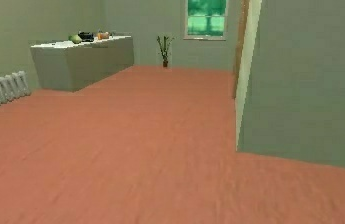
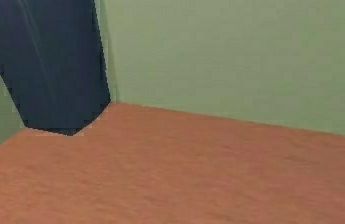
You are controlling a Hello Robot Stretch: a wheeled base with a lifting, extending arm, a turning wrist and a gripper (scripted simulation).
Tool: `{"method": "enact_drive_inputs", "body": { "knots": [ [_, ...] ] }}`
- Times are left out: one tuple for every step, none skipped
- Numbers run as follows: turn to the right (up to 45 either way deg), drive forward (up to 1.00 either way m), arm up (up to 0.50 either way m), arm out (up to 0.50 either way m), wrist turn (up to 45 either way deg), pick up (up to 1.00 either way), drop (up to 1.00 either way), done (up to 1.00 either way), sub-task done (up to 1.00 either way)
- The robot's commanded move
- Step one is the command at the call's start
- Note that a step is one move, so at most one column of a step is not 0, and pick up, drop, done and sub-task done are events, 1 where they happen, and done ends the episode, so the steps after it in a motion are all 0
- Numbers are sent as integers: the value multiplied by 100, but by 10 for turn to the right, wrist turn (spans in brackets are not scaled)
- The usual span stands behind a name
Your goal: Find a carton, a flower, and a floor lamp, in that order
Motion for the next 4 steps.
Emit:
{"method": "enact_drive_inputs", "body": {
  "knots": [
    [30,0,0,0,0,0,0,0,0],
    [0,100,0,0,0,0,0,0,0],
    [0,95,0,0,0,0,0,0,0],
    [120,0,0,0,0,0,0,0,0]
  ]
}}
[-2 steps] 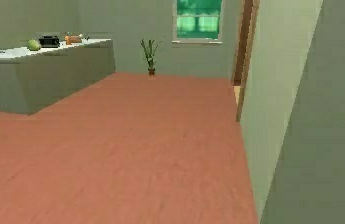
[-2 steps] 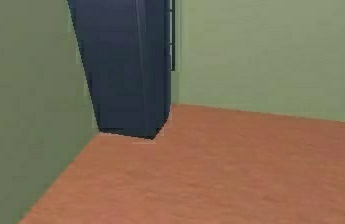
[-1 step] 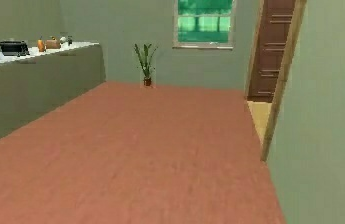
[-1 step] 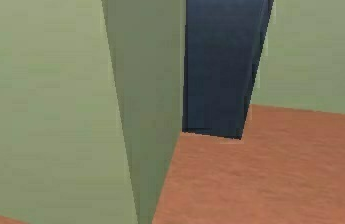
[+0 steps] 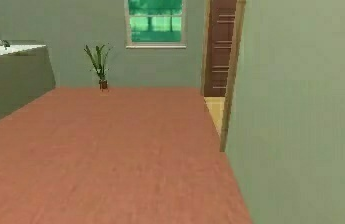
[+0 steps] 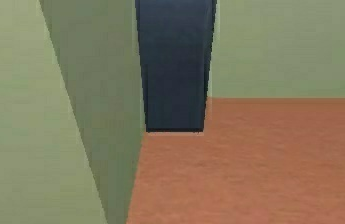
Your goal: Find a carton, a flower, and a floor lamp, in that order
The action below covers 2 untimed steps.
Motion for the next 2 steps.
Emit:
{"method": "enact_drive_inputs", "body": {
  "knots": [
    [0,100,0,0,0,0,0,0,0],
    [0,100,0,0,0,0,0,0,0]
  ]
}}
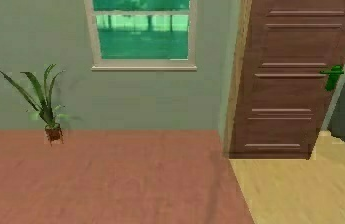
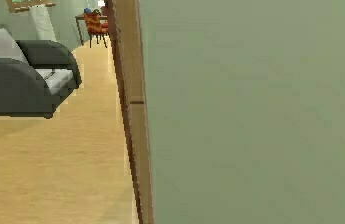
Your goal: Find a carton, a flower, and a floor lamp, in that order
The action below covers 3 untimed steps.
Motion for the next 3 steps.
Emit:
{"method": "enact_drive_inputs", "body": {
  "knots": [
    [60,0,0,0,0,0,0,0,0],
    [0,30,0,0,0,0,0,0,0],
    [360,0,0,0,0,0,0,0,0]
  ]
}}
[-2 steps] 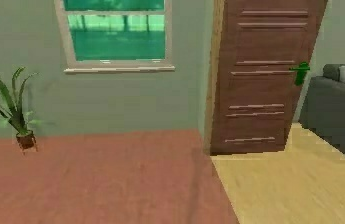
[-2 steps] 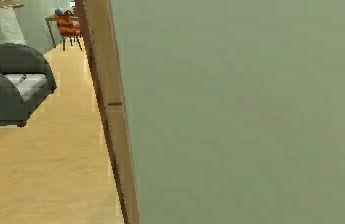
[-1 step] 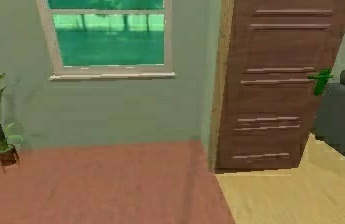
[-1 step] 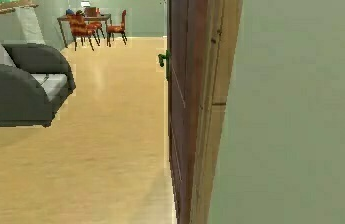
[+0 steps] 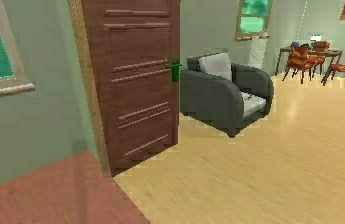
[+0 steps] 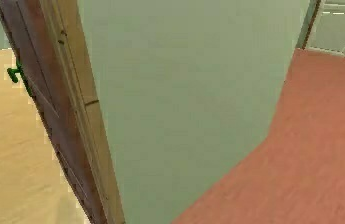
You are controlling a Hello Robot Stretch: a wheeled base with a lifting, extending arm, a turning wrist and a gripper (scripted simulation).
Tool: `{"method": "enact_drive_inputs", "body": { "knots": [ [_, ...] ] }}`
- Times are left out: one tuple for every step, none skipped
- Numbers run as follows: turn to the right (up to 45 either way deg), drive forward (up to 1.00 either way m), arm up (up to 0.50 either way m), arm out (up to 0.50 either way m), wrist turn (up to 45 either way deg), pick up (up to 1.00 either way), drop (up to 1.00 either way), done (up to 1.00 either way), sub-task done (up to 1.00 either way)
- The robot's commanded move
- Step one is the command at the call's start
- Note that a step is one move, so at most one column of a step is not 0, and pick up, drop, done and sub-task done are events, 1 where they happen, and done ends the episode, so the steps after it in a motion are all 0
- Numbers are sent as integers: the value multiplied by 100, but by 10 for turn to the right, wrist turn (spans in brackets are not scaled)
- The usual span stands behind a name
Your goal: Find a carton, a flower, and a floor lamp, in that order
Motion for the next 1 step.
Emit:
{"method": "enact_drive_inputs", "body": {
  "knots": [
    [0,50,0,0,0,0,0,0,0]
  ]
}}
